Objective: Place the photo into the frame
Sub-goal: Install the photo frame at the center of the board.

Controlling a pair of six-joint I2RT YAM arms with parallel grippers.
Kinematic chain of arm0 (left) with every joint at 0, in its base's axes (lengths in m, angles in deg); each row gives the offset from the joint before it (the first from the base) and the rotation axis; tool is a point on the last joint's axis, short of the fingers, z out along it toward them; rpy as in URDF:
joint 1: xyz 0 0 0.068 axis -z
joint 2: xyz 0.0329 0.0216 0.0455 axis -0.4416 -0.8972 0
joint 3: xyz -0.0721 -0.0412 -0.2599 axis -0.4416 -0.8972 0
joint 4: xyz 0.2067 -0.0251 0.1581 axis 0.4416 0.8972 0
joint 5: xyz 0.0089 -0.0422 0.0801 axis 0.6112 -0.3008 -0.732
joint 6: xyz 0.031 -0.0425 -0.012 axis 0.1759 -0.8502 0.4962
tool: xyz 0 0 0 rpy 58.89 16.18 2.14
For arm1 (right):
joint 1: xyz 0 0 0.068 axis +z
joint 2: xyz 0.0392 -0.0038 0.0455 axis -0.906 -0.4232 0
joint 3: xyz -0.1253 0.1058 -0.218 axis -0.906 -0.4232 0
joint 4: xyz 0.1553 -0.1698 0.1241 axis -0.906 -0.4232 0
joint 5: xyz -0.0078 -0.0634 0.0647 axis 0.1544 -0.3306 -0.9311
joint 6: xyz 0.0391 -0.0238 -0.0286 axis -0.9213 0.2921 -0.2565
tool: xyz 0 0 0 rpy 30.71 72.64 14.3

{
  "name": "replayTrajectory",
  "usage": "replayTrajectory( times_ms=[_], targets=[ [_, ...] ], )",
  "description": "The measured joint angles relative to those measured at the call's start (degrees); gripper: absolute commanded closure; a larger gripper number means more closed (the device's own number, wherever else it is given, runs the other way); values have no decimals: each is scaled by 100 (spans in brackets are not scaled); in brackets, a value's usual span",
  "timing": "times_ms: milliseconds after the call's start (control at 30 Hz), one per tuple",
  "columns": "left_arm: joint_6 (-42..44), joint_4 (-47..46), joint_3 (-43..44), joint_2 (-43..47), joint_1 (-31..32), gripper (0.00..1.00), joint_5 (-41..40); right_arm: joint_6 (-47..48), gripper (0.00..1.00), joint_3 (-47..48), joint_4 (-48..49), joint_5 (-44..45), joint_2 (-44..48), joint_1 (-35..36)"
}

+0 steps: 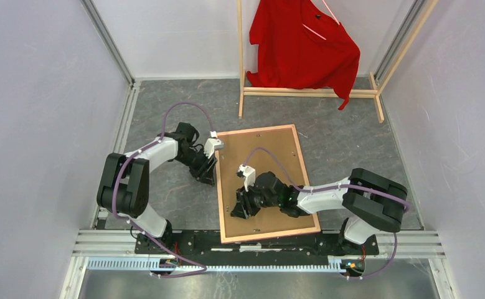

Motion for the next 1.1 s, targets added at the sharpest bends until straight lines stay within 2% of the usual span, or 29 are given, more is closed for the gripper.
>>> replayTrajectory(
  times_ms=[500,1100],
  targets=[
    [-4,-310,0,-31,262,48,-398,-57,56,81,568,-15,-463,79],
    [-4,-402,0,-103,289,49,-627,-66,62,341,616,48,-743,111]
  ],
)
